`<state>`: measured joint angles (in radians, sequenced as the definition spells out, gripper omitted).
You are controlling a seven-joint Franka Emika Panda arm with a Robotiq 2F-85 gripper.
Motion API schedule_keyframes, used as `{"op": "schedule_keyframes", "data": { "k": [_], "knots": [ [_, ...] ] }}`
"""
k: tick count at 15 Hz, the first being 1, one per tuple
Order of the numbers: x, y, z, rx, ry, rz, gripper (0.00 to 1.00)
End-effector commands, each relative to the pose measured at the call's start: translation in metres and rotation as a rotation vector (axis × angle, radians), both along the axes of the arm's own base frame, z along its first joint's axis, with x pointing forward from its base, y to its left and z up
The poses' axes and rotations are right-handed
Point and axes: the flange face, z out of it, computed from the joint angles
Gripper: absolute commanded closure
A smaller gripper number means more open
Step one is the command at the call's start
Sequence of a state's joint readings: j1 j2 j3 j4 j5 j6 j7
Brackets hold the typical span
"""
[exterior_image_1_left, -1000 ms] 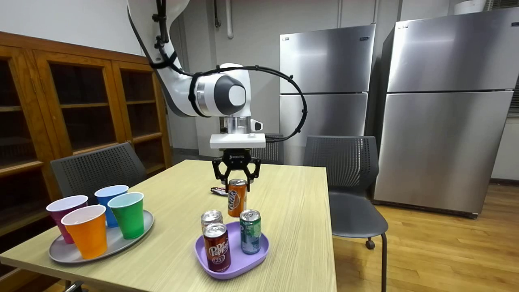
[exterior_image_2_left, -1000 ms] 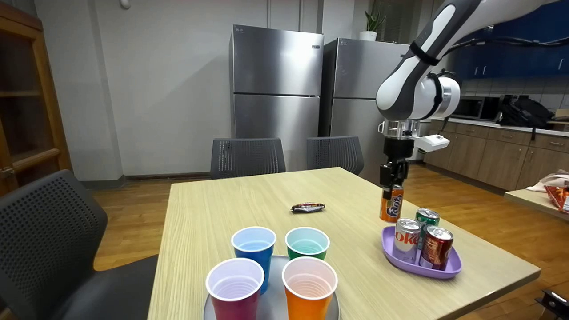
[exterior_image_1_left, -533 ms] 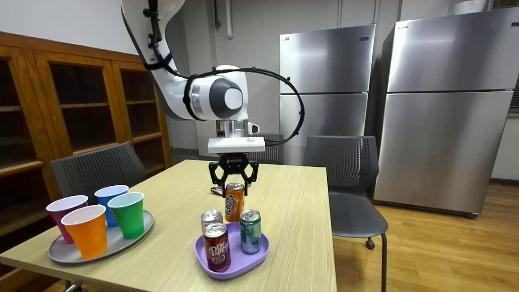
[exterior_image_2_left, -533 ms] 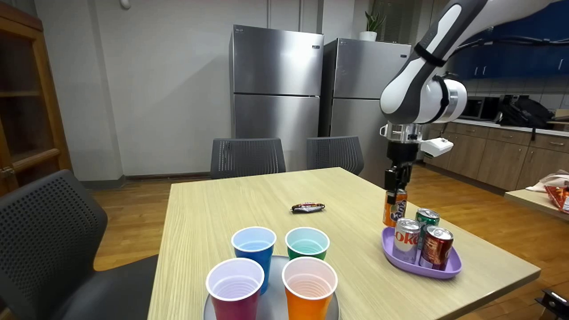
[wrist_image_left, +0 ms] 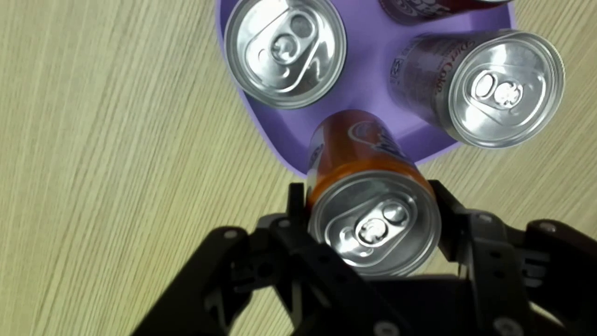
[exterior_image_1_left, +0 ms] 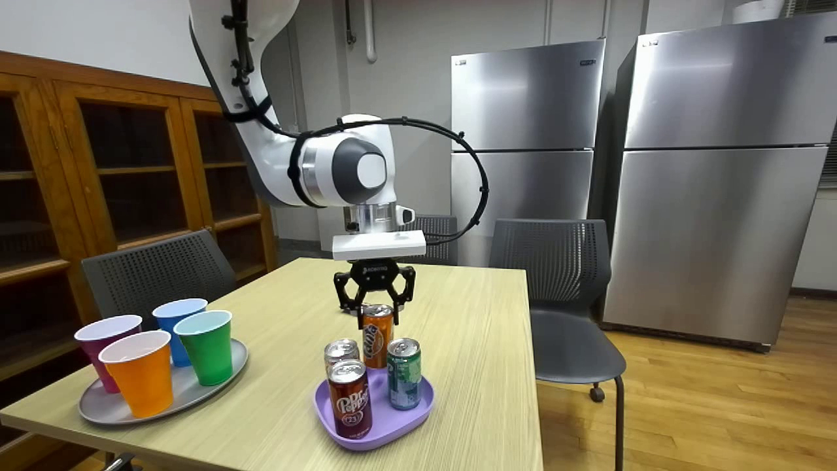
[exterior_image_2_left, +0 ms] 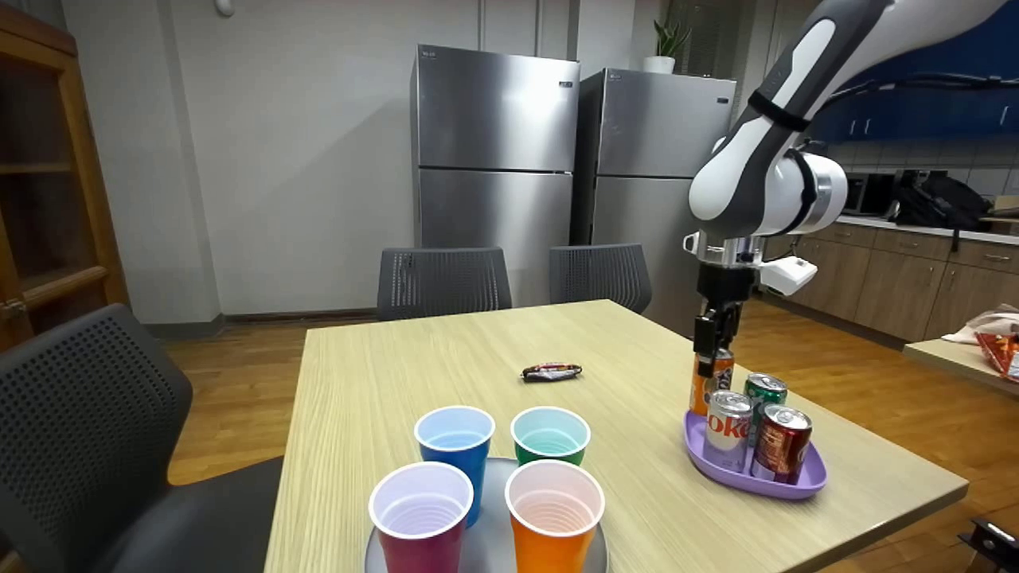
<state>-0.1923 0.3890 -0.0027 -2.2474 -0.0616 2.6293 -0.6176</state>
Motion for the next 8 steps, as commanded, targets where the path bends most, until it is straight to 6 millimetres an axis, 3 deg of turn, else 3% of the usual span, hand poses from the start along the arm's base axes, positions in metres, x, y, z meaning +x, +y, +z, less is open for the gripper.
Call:
{"op": "schedule_keyframes", "data": {
  "k": [1, 8],
  "knots": [
    [-0.009, 0.000, 0.001, -0.027, -0.019, 0.015, 0.61],
    [-0.015, 0.001, -0.016, -0.034, -0.026, -0.002, 0.61]
  ]
}}
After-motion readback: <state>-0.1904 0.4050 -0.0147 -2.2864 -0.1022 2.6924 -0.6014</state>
